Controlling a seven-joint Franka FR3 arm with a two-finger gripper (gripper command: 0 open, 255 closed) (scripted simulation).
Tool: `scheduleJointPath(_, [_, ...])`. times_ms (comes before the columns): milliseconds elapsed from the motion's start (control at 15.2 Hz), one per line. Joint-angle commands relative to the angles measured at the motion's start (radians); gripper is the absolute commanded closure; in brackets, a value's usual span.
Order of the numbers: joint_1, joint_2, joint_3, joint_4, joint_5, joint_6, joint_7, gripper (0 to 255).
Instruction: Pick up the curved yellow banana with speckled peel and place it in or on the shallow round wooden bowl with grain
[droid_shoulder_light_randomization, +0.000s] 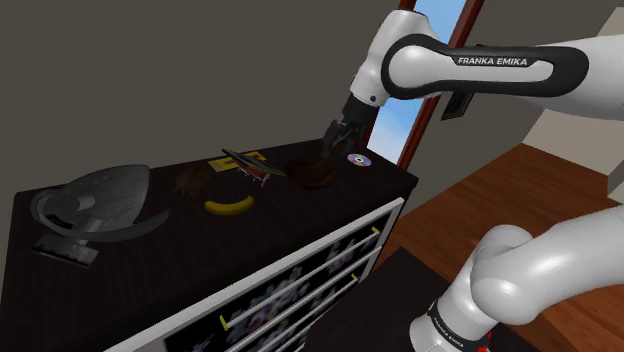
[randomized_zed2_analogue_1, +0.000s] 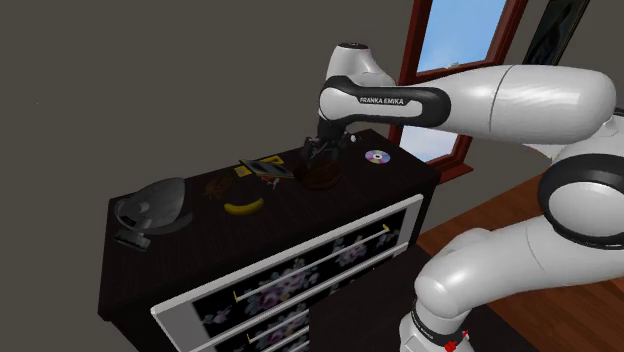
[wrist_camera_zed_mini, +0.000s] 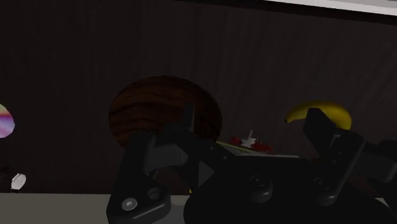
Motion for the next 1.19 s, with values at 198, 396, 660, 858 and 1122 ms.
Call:
scheduleJointPath(198, [0.038,0.128,0.043,0.022,0.019,0.123,-0.008,0])
scheduleJointPath(396, [0.059,0.217,0.070,0.052,0.023,0.191,-0.010,0])
scheduleJointPath(660, [0.084,0.340,0.106,0.108,0.019,0.271,-0.009,0])
scheduleJointPath(858, [0.103,0.434,0.131,0.159,0.007,0.322,-0.004,0])
scheduleJointPath(1122, [0.129,0.563,0.161,0.241,-0.022,0.379,0.007,0])
